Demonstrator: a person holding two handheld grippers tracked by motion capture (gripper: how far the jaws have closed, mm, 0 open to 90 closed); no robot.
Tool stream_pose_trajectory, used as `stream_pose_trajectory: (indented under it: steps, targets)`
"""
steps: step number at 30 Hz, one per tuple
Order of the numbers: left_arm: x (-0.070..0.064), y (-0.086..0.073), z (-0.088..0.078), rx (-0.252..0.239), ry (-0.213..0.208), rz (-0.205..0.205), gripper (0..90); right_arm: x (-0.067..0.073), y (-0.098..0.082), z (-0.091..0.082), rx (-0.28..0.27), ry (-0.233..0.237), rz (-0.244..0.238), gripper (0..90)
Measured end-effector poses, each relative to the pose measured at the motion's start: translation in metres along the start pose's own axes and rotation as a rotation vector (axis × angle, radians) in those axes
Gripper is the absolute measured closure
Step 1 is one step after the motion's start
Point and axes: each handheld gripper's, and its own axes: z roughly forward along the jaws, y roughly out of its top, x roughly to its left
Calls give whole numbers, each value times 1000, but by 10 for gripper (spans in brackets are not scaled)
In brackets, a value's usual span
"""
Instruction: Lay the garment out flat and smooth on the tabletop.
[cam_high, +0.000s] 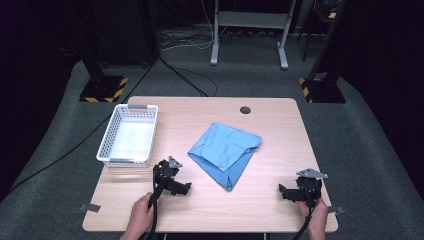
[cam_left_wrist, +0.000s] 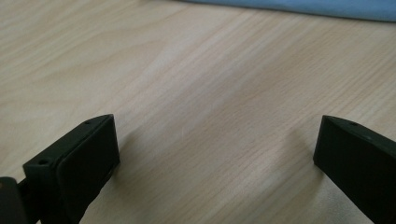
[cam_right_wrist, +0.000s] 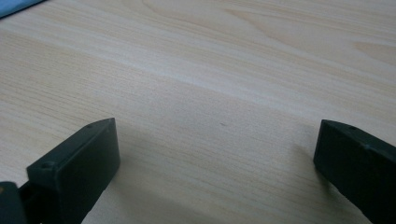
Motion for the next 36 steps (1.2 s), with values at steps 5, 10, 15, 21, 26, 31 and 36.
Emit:
stream_pose_trajectory:
  steps: [5, 10, 15, 21, 26, 31, 36]
  targets:
    - [0, -12, -2, -81, 6, -2, 0, 1, 0, 0, 0, 4, -5, 0]
    - [-3, -7, 2, -83, 34, -38, 0, 4, 4, 3, 8, 7, -3, 0]
    - [-9, 5, 8, -93, 37, -75, 6, 29, 20, 12, -5, 31, -31, 0]
    - [-12, 33, 13, -206, 7, -109, 9, 71, 63, 35, -29, 116, -44, 0]
    - [-18, 64, 28, -226, -29, -66, 7, 90, 88, 51, -36, 130, -59, 0]
    - [-21, 88, 55, -192, -34, -39, 3, 108, 119, 72, -56, 114, -83, 0]
    - [-24, 90, 77, -116, -26, -21, 4, 118, 126, 99, 36, 114, -114, 0]
